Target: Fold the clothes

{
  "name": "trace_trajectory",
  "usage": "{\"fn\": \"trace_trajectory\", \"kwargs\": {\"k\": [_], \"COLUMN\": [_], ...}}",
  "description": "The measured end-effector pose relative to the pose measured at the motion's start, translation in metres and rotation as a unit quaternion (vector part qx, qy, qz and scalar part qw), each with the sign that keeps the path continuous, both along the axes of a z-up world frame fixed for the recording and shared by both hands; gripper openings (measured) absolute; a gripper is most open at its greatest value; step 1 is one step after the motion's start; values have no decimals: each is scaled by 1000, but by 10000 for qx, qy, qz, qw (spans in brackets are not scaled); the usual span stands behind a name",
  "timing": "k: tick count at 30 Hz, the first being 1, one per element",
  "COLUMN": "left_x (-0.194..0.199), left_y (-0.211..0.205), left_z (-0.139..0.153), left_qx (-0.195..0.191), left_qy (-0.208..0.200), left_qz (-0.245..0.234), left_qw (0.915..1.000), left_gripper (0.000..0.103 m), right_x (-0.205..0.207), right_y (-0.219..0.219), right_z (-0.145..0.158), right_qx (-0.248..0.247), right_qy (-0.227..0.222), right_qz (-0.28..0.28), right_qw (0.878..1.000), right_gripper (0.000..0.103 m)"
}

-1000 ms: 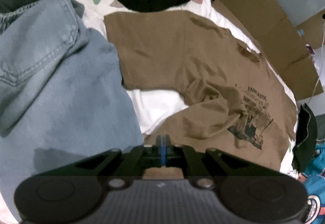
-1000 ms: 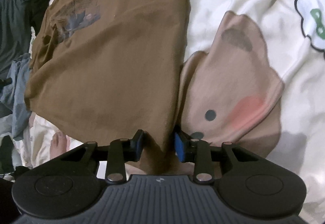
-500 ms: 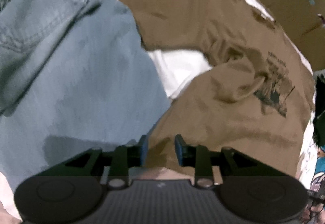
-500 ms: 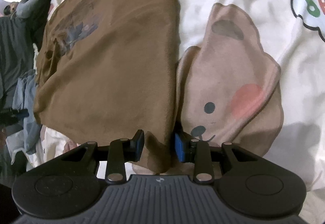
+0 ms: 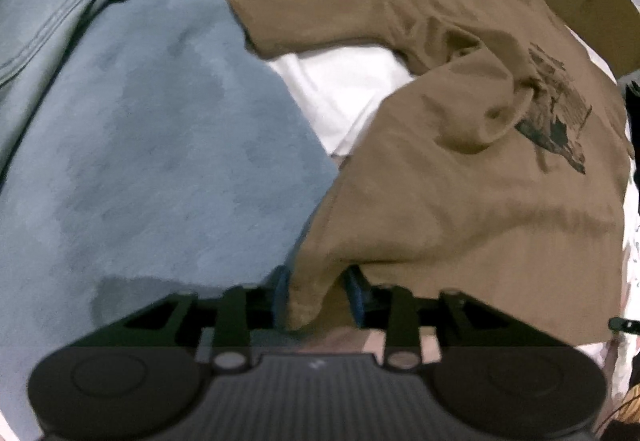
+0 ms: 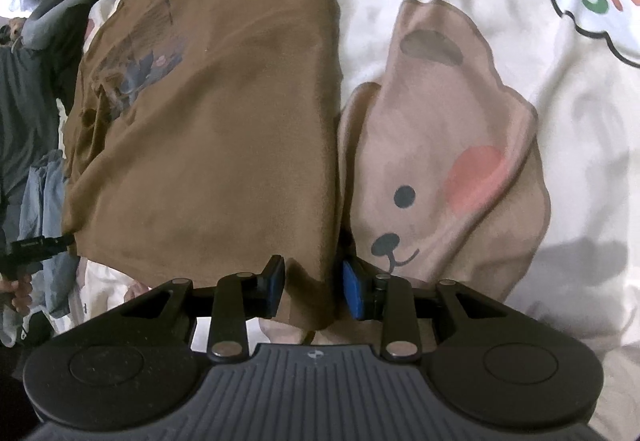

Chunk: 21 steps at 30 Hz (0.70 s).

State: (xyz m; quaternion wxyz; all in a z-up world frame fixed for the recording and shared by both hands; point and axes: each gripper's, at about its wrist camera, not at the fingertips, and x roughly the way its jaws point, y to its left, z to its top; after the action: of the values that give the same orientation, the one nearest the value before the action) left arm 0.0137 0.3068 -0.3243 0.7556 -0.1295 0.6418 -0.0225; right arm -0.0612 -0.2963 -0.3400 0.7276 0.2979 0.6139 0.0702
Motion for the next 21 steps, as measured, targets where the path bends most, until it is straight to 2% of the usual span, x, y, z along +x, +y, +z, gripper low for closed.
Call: {"fn": "trace_trajectory", "kwargs": {"k": [5, 9, 13, 21], "left_x": [-4, -7, -3, 40], "left_y": [-6, -5, 3, -2], "left_z": [5, 18, 40, 62], "left_qx": [-46, -46, 20, 366], "left_qy": [-58, -210, -486, -822], "left_qz": [-218, -241, -47, -192], "left_qw": [9997, 9995, 9988, 9958], "left_gripper": [8, 5, 4, 4], "right_x": [0, 1, 1, 3], "right_y": [-3, -4, -6, -8], "right_z": [1, 1, 2, 7], "right_qx": [-29, -67, -52, -44], "right_qy": [3, -19, -44, -196], "right_qz": [-85, -77, -139, -177], "right_qw": [10000, 9999, 9999, 9996], "right_gripper": [39, 39, 39, 39]}}
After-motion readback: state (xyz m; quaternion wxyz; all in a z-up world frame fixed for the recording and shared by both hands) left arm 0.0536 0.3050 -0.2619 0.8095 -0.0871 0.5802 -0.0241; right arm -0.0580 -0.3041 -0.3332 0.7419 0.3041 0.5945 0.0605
